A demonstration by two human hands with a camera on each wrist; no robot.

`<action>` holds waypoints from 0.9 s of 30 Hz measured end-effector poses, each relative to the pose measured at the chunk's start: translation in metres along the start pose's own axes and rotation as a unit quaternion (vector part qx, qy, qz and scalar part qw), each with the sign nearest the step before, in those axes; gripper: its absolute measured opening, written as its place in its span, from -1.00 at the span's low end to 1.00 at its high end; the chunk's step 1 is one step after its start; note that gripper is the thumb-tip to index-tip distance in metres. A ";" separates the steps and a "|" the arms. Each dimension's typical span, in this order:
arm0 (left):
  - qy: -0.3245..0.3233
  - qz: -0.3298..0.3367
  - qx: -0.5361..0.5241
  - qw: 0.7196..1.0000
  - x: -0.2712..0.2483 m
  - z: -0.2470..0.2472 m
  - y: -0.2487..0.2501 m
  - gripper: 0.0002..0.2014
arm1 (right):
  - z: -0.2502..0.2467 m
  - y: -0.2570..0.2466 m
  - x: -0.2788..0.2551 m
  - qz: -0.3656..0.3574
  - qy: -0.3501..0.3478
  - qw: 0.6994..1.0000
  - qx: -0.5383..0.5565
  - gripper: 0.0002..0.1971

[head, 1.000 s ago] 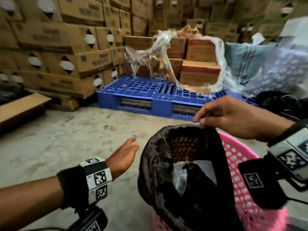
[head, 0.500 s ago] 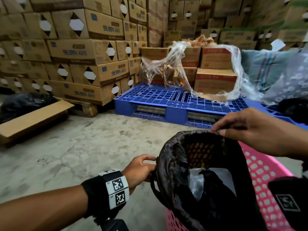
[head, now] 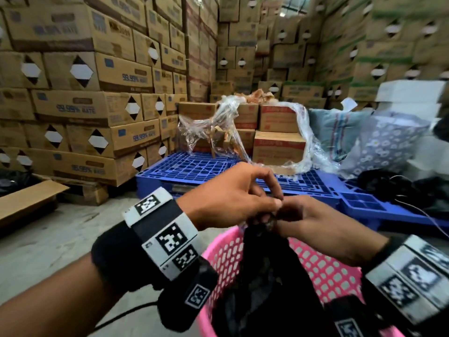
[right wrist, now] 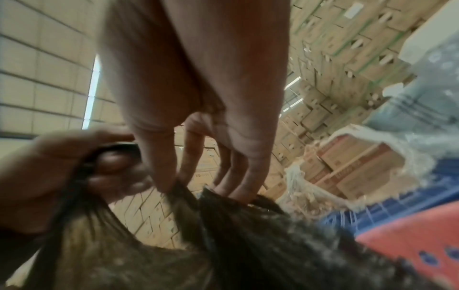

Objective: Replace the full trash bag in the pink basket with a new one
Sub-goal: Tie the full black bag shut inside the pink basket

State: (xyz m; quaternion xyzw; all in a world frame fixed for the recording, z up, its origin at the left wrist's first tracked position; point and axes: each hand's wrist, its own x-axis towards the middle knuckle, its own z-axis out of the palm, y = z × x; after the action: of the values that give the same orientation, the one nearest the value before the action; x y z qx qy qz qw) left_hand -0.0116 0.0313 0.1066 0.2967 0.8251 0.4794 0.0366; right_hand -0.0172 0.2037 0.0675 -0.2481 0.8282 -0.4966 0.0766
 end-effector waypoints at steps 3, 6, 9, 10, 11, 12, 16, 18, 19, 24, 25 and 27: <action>0.075 0.030 0.000 0.997 0.007 0.003 -0.007 -0.90 | -0.004 -0.002 -0.007 -0.003 0.012 1.000 -0.003 -0.93; 0.048 0.013 0.030 0.998 0.022 0.009 -0.028 -0.79 | 0.000 -0.006 -0.013 -0.014 -0.010 1.000 -0.002 -0.98; -0.082 -0.026 -0.019 0.996 0.030 0.012 -0.043 -0.68 | 0.002 -0.007 -0.020 -0.027 -0.022 0.999 -0.010 -0.95; -0.092 -0.029 -0.029 0.995 0.030 0.010 -0.047 -0.64 | 0.000 -0.006 -0.021 -0.031 -0.024 0.999 -0.011 -0.93; -0.105 -0.032 -0.036 0.993 0.031 0.010 -0.052 -0.63 | -0.001 -0.006 -0.024 -0.032 -0.024 0.999 -0.006 -0.95; -0.127 -0.036 -0.038 0.990 0.030 0.009 -0.055 -0.66 | -0.002 -0.007 -0.025 -0.035 -0.023 0.999 0.004 -0.95; -0.212 -0.041 -0.041 0.976 0.028 0.014 -0.063 -0.73 | -0.005 -0.004 -0.029 -0.039 -0.032 0.998 0.046 -0.70; -0.214 -0.028 -0.048 0.975 0.029 0.015 -0.064 -0.61 | -0.009 -0.003 -0.030 -0.037 -0.035 0.997 0.056 -0.72; -0.216 -0.014 -0.042 0.975 0.030 0.015 -0.065 -0.59 | -0.012 -0.002 -0.031 -0.037 -0.035 0.997 0.054 -0.76; -0.160 0.003 -0.049 0.986 0.030 0.011 -0.064 -0.89 | -0.030 0.005 -0.037 -0.028 -0.059 0.997 0.032 -0.86; -0.140 0.009 -0.057 0.988 0.030 0.009 -0.063 -0.87 | -0.032 0.006 -0.038 -0.025 -0.062 0.997 0.025 -0.87; -0.101 0.023 -0.034 0.994 0.030 0.003 -0.060 -0.89 | -0.036 0.008 -0.042 -0.032 -0.057 0.998 -0.016 -0.86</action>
State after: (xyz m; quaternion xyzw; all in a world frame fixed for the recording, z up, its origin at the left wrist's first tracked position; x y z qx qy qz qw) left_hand -0.0630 0.0277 0.0626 0.3611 0.7933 0.4755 0.1191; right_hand 0.0028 0.2553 0.0739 -0.3033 0.8222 -0.4703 0.1039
